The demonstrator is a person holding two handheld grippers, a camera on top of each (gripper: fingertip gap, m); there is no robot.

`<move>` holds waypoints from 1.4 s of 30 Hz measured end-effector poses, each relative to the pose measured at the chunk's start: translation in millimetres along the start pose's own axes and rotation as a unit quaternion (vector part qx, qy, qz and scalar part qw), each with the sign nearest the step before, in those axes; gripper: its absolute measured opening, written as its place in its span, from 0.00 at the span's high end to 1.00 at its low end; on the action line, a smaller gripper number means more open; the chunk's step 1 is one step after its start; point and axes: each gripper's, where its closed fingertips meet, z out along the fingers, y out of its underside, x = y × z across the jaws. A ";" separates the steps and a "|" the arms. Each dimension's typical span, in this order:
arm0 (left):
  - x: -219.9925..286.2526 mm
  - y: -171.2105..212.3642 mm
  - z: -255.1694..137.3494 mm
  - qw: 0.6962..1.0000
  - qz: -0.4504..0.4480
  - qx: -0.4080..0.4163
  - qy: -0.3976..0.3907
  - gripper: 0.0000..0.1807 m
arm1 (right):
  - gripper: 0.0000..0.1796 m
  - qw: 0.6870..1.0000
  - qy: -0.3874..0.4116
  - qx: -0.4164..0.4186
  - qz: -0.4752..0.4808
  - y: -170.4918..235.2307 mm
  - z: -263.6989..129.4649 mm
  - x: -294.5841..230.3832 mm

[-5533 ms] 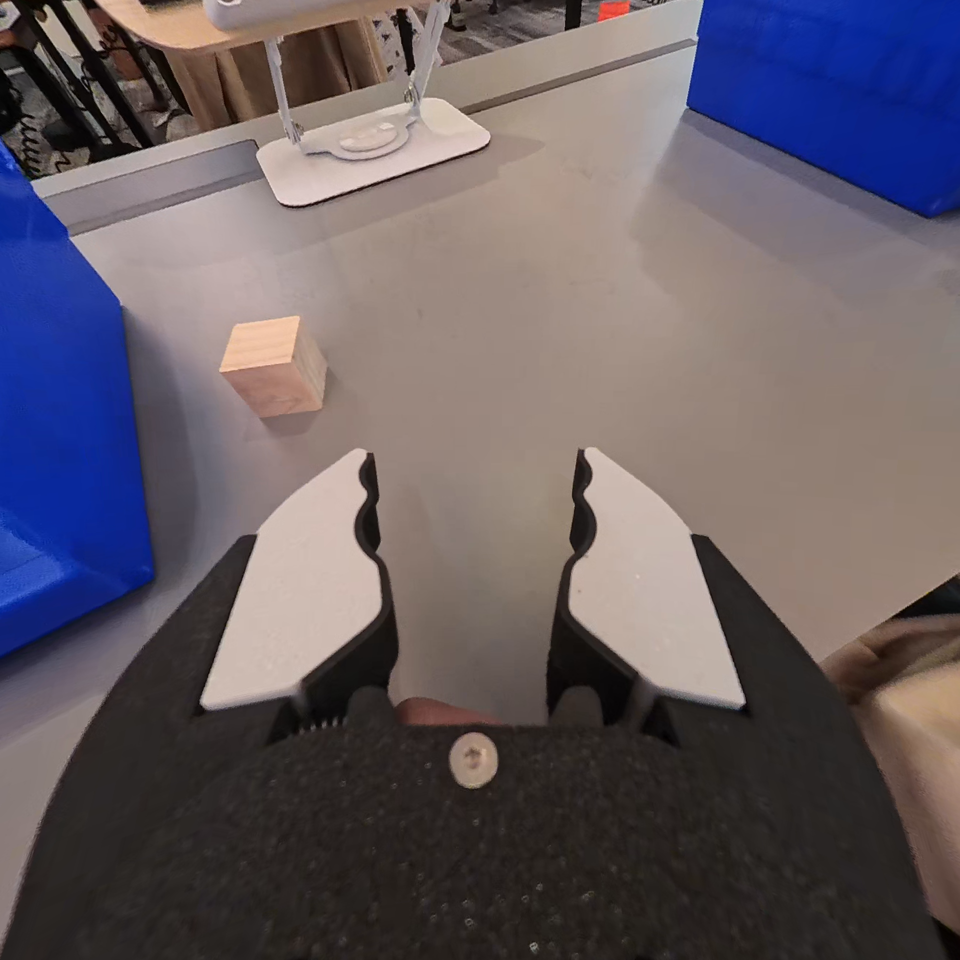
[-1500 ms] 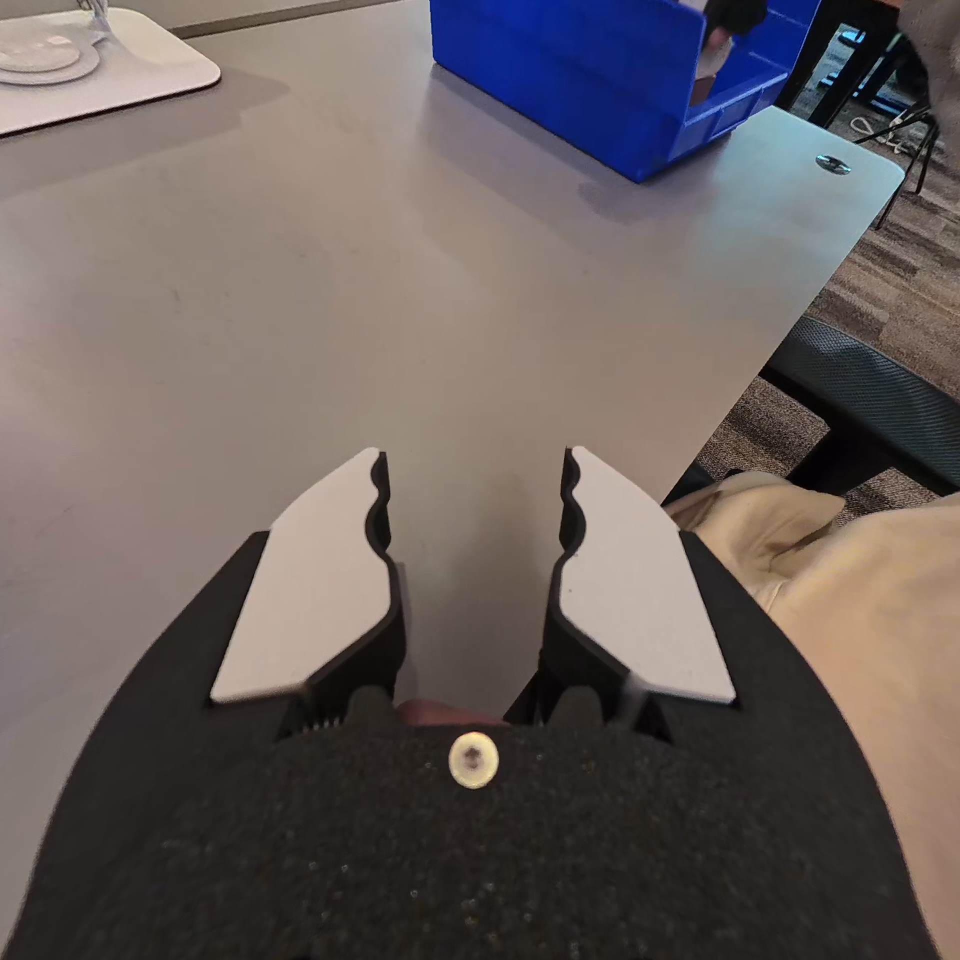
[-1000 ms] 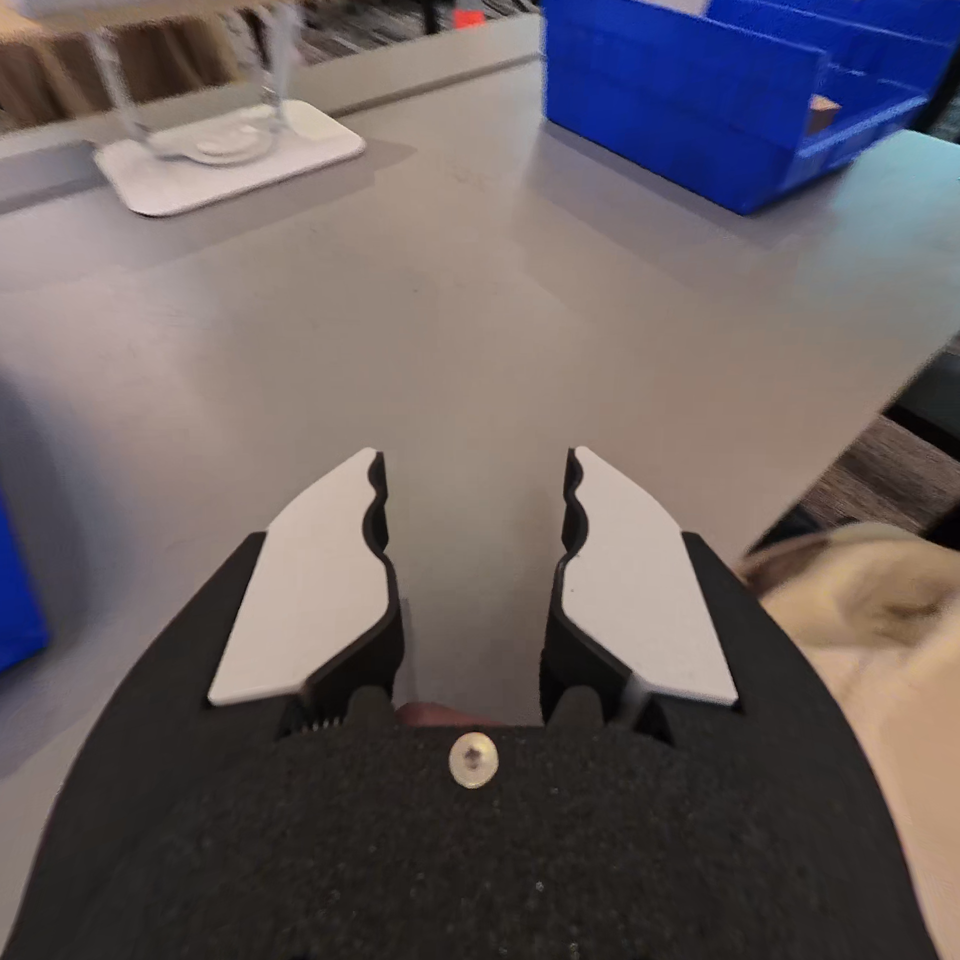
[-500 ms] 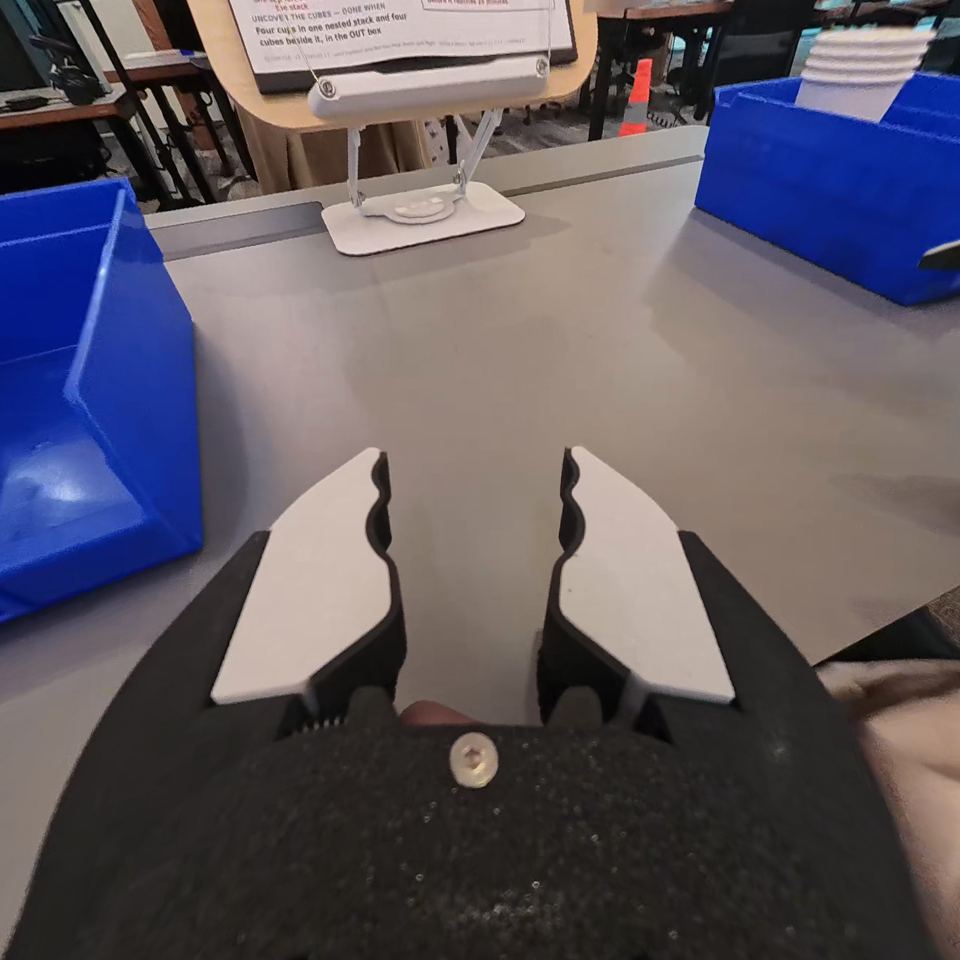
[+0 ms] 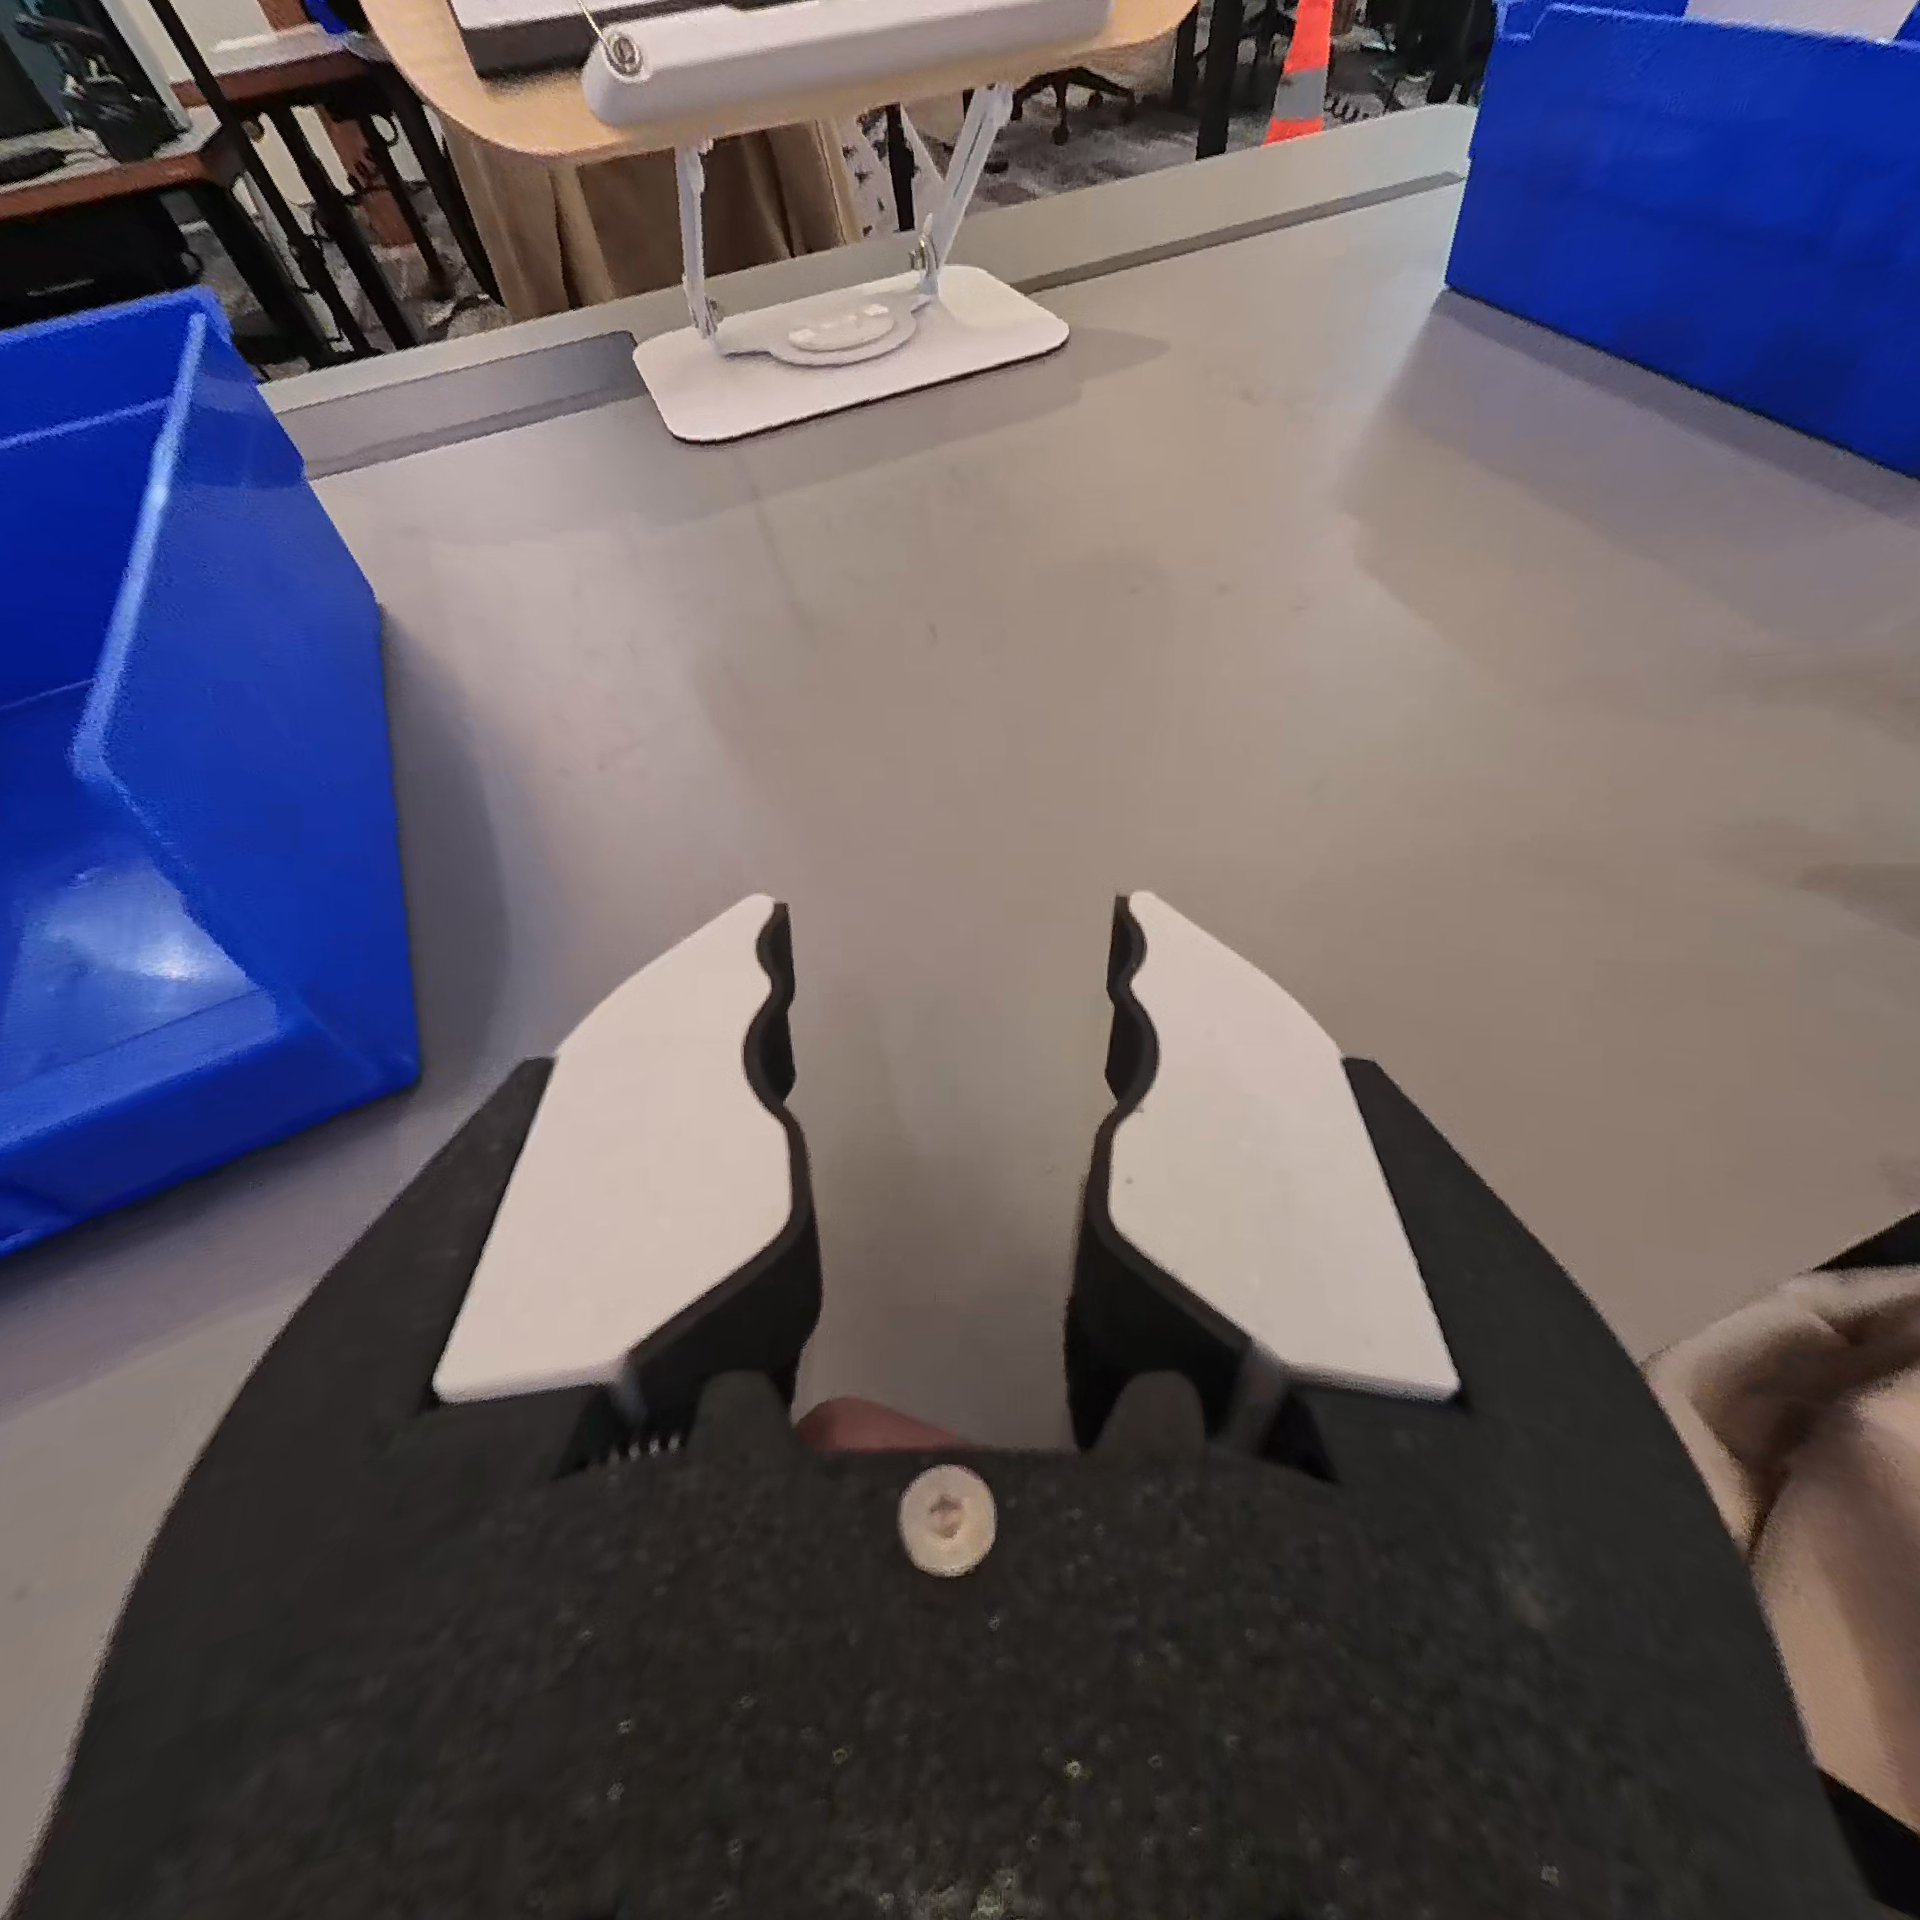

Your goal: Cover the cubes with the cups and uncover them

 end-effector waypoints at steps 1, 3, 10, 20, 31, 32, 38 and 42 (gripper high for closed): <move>1.1 0.9 0.7 1.000 -0.002 -0.003 0.003 0.68 | 0.60 1.000 0.009 0.005 -0.001 -1.6 -1.1 3.7; 6.1 1.2 1.2 1.000 -0.005 -0.004 0.014 0.68 | 0.55 0.996 0.078 0.038 -0.001 -13.9 -13.0 33.1; 26.7 -2.8 -4.2 0.999 0.038 -0.001 0.028 0.68 | 0.47 0.952 0.282 0.058 0.106 -12.6 -75.2 178.2; 62.4 1.1 17.5 0.995 0.043 -0.028 0.086 0.69 | 0.53 0.976 0.128 0.051 0.170 -17.2 -30.5 152.9; 247.3 -108.7 146.5 0.981 -0.010 -0.040 0.192 0.68 | 0.61 0.883 0.432 0.096 0.153 -25.0 -178.3 268.4; 257.8 -113.1 161.5 0.982 -0.010 -0.042 0.185 0.66 | 0.60 0.881 0.437 0.079 0.164 -15.1 -178.0 273.6; 283.3 -112.4 219.1 0.986 -0.035 -0.077 0.146 0.85 | 0.72 0.868 0.465 0.006 0.173 18.6 -166.6 287.5; 263.7 -111.2 217.0 0.989 -0.041 -0.096 0.107 0.97 | 0.98 0.857 0.480 -0.008 0.187 19.9 -173.8 287.7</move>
